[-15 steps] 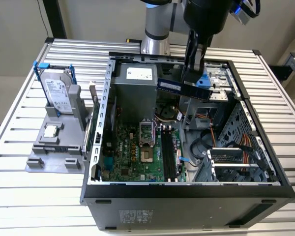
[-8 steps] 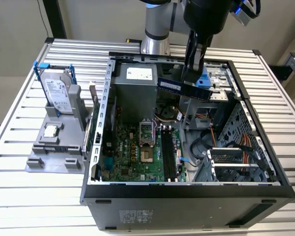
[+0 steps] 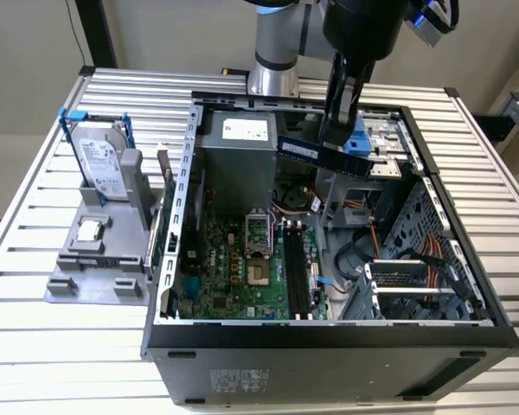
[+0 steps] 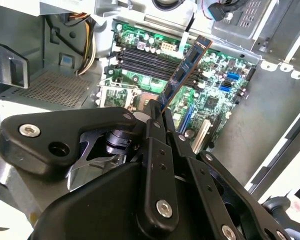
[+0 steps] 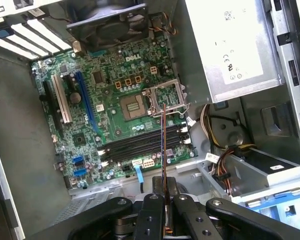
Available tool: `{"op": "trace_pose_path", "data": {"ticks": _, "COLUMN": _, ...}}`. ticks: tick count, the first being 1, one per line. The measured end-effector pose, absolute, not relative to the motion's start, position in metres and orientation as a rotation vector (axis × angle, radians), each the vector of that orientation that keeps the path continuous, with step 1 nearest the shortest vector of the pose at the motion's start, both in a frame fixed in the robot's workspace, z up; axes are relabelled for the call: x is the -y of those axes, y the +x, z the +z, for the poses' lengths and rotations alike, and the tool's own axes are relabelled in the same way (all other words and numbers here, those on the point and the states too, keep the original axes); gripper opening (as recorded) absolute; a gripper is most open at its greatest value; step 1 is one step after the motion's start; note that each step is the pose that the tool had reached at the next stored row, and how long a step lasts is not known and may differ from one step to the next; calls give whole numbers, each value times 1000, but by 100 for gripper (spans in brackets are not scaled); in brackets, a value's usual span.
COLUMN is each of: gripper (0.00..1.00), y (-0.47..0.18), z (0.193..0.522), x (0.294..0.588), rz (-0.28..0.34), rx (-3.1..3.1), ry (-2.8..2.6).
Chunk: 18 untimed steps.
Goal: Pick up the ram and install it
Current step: 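Insert the ram into the slot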
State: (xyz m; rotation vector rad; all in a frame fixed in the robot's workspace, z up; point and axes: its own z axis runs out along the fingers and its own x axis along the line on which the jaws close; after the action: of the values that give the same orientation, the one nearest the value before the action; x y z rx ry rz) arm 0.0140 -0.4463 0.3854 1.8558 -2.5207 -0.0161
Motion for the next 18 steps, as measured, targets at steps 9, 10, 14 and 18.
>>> {"op": "trace_pose_path", "data": {"ticks": 9, "gripper": 0, "y": 14, "z": 385, "x": 446, "rz": -16, "rx": 2547, "ry": 1820}}
{"op": "trace_pose_path", "data": {"ticks": 10, "gripper": 0, "y": 14, "z": 385, "x": 446, "rz": -16, "rx": 2550, "ry": 1816}}
{"op": "trace_pose_path", "data": {"ticks": 14, "gripper": 0, "y": 14, "z": 385, "x": 446, "rz": -17, "rx": 2561, "ry": 1799}}
{"op": "trace_pose_path", "data": {"ticks": 18, "gripper": 0, "y": 14, "z": 385, "x": 446, "rz": -17, "rx": 2574, "ry": 1782}}
